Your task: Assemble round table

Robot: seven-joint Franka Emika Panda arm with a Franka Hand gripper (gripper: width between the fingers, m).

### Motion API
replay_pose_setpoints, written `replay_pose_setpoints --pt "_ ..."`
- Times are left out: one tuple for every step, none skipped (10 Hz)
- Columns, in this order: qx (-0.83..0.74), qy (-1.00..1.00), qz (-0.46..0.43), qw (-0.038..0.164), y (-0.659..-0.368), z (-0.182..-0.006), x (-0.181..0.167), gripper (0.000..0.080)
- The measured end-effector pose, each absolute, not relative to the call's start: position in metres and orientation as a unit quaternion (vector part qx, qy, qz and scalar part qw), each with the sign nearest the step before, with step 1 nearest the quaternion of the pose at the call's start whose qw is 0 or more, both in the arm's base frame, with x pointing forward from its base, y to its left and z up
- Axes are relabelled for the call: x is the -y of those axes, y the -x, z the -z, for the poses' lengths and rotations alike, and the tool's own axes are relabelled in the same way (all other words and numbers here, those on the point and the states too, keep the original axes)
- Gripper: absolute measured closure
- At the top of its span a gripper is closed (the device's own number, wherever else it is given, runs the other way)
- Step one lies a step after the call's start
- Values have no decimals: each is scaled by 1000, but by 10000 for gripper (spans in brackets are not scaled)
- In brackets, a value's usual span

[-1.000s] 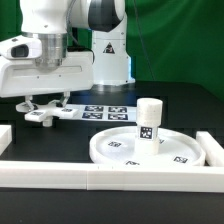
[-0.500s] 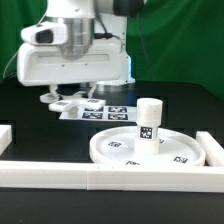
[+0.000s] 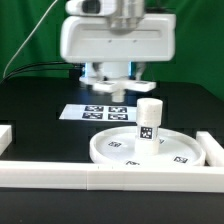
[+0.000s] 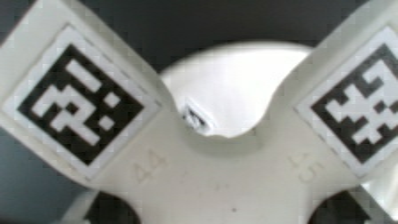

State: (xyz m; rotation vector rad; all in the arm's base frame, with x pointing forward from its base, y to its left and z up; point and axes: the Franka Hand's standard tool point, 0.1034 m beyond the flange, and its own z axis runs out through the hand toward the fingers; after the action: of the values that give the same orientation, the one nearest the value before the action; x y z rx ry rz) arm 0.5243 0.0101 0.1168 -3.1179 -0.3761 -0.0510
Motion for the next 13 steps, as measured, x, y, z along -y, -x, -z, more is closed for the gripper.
replay_pose_setpoints --pt "116 993 25 -1 -533 -116 -14 354" --pt "118 993 22 0 -531 -114 -13 354" --pt "118 993 22 0 -531 -114 -13 354" --pt "118 993 22 0 -531 -114 -13 354" --pt "104 995 10 2 -529 -117 -17 354" --pt "98 995 -1 6 -530 -135 -30 354" --pt "101 995 5 6 -538 -148 -38 354" --pt "100 995 4 7 -541 -150 -41 354" --pt "101 995 2 7 -544 -150 -45 354" --pt "102 995 1 7 -545 -147 -47 354" --pt "103 995 0 7 -545 -142 -49 354" --pt "112 994 4 6 -546 -136 -49 354" --pt "125 992 10 5 -549 -130 -47 354"
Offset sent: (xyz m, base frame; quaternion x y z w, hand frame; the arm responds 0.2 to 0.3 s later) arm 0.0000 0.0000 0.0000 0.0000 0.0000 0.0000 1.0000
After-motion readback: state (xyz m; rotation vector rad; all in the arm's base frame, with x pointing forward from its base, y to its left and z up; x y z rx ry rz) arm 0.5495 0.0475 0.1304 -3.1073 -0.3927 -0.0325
